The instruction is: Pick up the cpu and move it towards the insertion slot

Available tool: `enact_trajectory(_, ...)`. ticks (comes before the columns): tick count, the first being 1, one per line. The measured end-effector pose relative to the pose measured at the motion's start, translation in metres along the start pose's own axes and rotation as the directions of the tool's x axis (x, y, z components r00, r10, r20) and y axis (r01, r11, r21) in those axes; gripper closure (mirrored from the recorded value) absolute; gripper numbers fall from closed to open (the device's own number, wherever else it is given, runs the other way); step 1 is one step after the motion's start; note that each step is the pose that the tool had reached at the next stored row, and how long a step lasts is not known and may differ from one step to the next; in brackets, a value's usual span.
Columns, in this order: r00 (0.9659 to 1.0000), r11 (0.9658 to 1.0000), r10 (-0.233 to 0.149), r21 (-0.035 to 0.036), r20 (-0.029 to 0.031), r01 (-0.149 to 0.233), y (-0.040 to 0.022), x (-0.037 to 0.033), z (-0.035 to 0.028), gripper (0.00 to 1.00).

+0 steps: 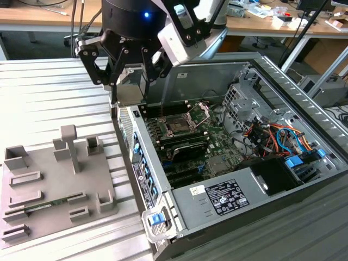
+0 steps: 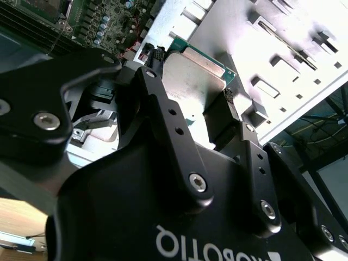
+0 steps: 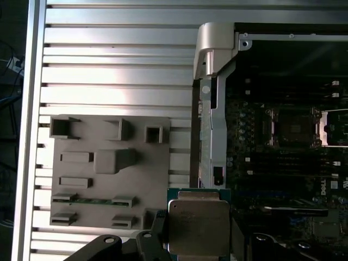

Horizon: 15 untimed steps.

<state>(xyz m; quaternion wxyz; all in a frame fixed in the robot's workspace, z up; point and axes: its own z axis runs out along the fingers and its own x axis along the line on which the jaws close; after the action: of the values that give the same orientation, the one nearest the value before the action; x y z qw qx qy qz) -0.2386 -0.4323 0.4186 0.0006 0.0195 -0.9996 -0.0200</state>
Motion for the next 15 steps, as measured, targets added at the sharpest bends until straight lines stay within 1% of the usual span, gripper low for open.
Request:
enact_trajectory(9, 1.0, 1.0, 0.0, -0.0001, 0.0, 0.0, -0.0003, -0.0082, 0.0, 0.45)
enact_trajectory(10, 1.0, 1.0, 0.0, 0.0, 0.0, 0.0, -0.0004, -0.0096, 0.0, 0.45)
enact_trajectory(12, 1.0, 1.0, 0.0, 0.0, 0.0, 0.0, -0.0006, -0.0152, 0.0, 0.45)
enact_trajectory(15, 1.0, 1.0, 0.0, 0.0001, -0.0001, 0.0, -0.0007, -0.0184, -0.0001, 0.45)
